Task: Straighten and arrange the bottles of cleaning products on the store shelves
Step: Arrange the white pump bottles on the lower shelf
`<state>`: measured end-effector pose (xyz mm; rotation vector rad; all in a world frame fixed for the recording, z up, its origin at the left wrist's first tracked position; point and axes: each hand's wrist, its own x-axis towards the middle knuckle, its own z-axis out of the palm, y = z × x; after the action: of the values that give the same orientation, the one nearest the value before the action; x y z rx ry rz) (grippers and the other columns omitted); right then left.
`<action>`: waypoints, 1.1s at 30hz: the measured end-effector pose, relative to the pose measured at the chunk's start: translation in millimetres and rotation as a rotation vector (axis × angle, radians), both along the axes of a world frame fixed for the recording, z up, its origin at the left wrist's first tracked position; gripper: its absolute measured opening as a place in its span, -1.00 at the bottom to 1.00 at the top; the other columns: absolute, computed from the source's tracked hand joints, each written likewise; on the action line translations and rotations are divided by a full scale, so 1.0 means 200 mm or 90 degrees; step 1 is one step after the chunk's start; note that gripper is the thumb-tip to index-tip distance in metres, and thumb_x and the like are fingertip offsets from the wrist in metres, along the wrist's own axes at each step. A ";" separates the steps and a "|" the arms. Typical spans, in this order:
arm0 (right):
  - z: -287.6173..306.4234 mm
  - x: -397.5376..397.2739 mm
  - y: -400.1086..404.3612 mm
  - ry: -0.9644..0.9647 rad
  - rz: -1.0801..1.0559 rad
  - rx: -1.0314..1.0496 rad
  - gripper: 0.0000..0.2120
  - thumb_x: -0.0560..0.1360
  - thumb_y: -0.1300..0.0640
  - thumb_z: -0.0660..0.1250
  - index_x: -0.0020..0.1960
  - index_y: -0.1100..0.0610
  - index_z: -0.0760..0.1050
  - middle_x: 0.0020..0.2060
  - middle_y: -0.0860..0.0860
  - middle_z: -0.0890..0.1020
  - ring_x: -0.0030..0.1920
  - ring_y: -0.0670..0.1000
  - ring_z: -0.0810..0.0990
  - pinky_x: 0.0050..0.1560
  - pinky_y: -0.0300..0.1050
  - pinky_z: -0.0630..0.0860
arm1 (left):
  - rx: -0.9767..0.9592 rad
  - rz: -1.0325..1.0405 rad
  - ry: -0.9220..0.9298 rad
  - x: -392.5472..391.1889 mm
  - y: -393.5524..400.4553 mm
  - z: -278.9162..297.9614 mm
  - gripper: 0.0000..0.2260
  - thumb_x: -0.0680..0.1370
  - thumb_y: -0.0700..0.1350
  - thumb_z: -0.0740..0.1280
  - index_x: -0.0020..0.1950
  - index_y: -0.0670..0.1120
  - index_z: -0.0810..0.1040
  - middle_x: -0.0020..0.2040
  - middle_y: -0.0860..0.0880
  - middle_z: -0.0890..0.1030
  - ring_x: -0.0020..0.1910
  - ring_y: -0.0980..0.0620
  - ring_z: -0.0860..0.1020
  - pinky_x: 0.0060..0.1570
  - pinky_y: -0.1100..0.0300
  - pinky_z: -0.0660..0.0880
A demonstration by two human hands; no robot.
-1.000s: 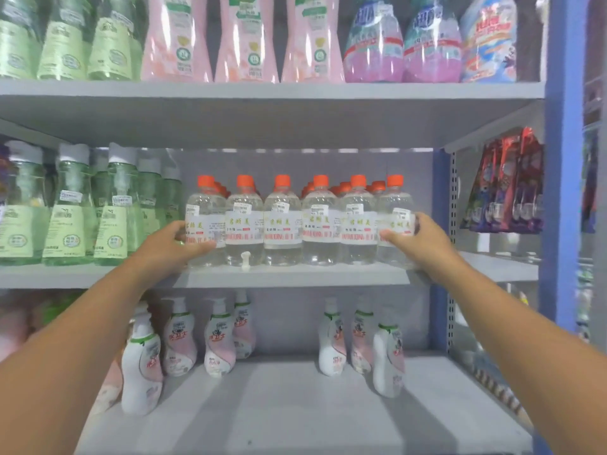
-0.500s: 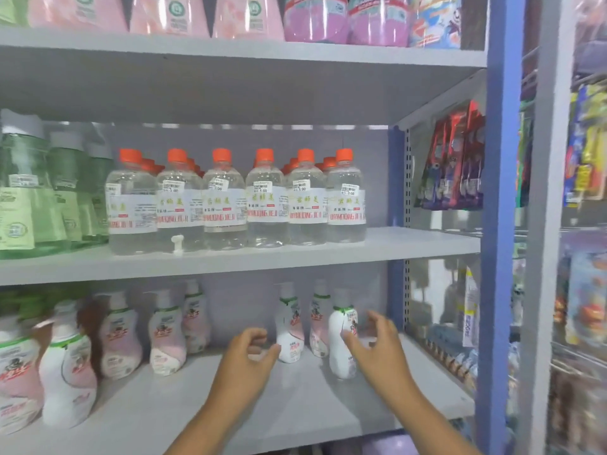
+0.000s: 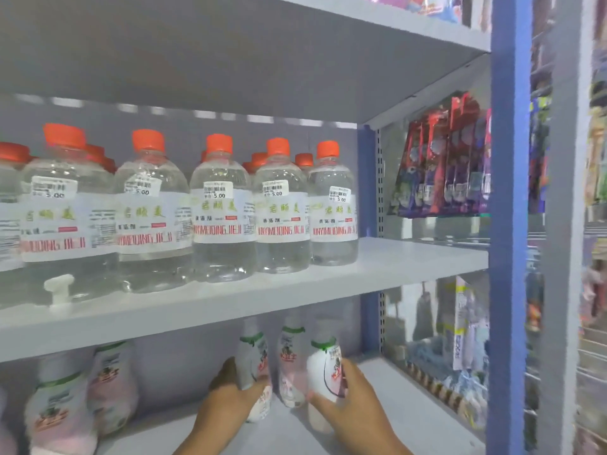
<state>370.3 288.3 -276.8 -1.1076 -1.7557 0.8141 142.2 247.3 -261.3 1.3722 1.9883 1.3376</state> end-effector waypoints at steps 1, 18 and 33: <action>0.00 0.01 0.01 0.009 0.000 0.005 -0.45 0.28 -0.19 0.55 0.24 -0.30 0.49 0.12 -0.22 0.64 0.08 -0.30 0.62 0.18 -0.28 0.55 | -0.001 -0.005 -0.005 0.00 0.00 0.00 -0.65 0.35 0.19 0.53 -0.01 0.14 0.48 -0.05 0.07 0.67 -0.05 -0.01 0.66 0.05 -0.01 0.63; -0.01 0.48 0.27 0.088 -0.156 0.045 -0.51 0.24 -0.26 0.54 0.13 -0.19 0.57 0.00 -0.17 0.69 -0.02 -0.18 0.67 0.05 0.00 0.64 | 0.060 -0.203 -0.108 0.69 0.27 -0.01 -0.71 0.50 -0.17 0.53 0.11 0.10 0.56 -0.01 0.11 0.73 0.01 0.12 0.70 -0.21 0.27 0.63; -0.14 0.57 0.34 0.053 -0.161 0.086 -0.47 0.31 -0.34 0.50 0.22 -0.26 0.47 0.05 -0.23 0.61 0.10 -0.23 0.57 0.06 -0.13 0.59 | 0.039 -0.327 -0.218 0.81 0.58 -0.08 -0.65 0.60 -0.05 0.43 0.37 0.13 0.51 0.24 0.08 0.69 0.23 0.08 0.65 0.24 0.03 0.58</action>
<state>484.2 357.3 -304.1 -1.1593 -1.5395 0.5713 304.7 364.3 -277.9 1.4358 1.2716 1.2843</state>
